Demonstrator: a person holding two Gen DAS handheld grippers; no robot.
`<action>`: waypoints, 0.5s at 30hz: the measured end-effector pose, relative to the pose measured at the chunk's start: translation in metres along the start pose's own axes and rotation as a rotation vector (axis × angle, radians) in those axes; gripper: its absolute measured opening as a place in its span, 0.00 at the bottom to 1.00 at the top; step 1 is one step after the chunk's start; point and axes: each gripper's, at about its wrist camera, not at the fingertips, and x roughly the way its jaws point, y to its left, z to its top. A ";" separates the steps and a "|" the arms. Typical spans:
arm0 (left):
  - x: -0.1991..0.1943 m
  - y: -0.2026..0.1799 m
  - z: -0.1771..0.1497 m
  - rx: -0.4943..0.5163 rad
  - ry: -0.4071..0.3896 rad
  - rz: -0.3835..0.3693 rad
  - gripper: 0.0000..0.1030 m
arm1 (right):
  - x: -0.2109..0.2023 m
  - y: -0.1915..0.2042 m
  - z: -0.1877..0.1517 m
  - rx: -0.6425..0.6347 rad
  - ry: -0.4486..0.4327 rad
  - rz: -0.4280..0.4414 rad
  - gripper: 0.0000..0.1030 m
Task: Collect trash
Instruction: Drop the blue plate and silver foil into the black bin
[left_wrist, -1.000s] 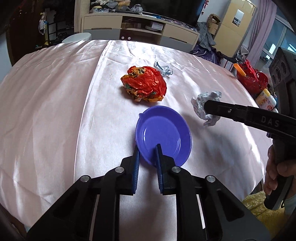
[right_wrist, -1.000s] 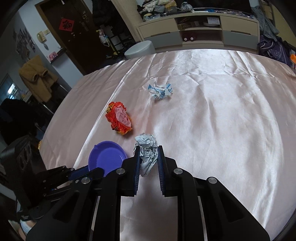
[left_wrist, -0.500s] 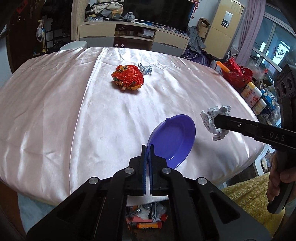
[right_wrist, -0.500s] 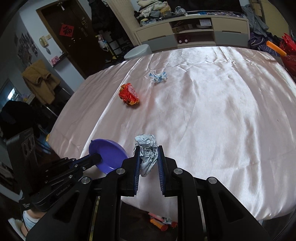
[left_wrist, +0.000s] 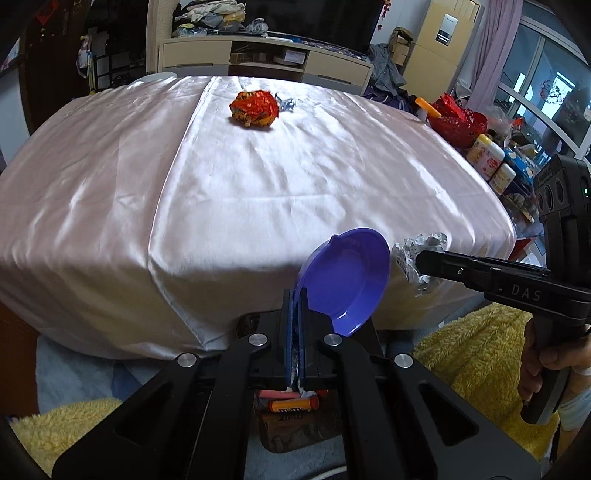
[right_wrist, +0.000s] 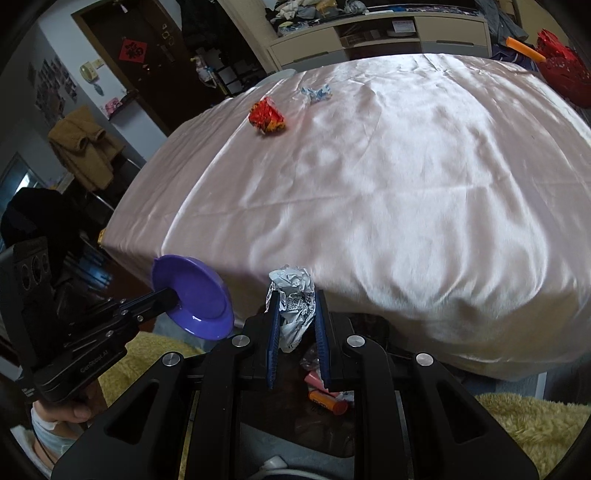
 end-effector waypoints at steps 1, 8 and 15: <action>0.003 0.001 -0.007 -0.007 0.015 0.000 0.01 | 0.004 -0.001 -0.006 -0.001 0.010 -0.007 0.18; 0.026 -0.001 -0.048 -0.016 0.110 -0.002 0.01 | 0.024 -0.004 -0.046 0.014 0.079 -0.018 0.18; 0.047 -0.001 -0.070 0.015 0.195 0.022 0.01 | 0.036 -0.020 -0.064 0.040 0.122 -0.041 0.18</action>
